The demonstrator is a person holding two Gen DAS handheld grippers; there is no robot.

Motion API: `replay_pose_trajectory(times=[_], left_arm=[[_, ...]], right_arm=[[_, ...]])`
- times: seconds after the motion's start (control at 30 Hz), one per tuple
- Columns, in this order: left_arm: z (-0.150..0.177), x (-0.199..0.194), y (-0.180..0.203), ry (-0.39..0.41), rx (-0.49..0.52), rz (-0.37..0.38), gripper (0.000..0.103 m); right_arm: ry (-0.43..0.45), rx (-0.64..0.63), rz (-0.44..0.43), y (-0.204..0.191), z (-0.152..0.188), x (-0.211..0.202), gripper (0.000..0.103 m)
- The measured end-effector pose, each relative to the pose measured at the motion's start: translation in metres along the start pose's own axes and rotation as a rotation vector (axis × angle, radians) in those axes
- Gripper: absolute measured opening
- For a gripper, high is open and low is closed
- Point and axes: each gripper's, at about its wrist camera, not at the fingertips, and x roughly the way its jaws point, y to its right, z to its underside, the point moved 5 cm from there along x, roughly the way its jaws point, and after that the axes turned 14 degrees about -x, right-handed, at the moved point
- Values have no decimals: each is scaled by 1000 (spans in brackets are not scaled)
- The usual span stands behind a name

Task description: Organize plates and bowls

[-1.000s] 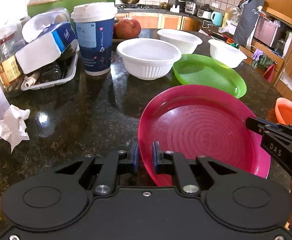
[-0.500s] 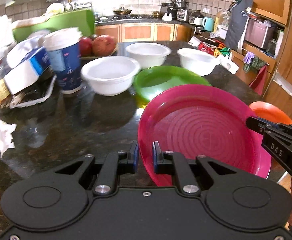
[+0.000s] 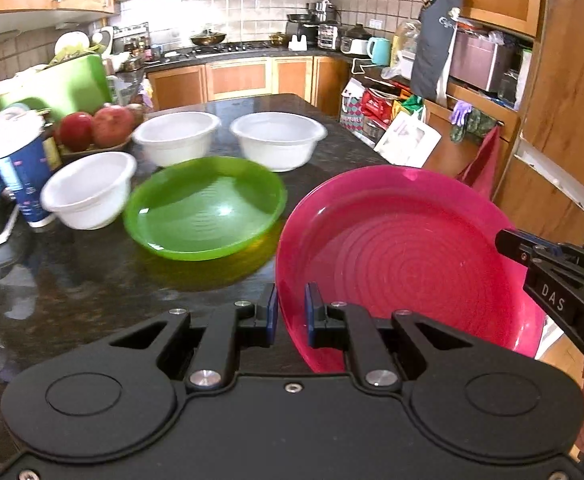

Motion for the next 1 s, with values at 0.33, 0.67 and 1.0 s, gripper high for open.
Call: replay_pose_trajectory(times=[0.33, 0.67, 1.0], left_arm=[[11, 28, 38, -50, 6, -53, 18], [21, 36, 51, -71, -12, -118, 18], [27, 45, 58, -80, -21, -141, 18]], right_arm=[[-42, -7, -31, 44, 23, 25, 10], [-69, -16, -87, 49, 32, 43, 10], [-65, -28, -91, 54, 32, 48, 10]])
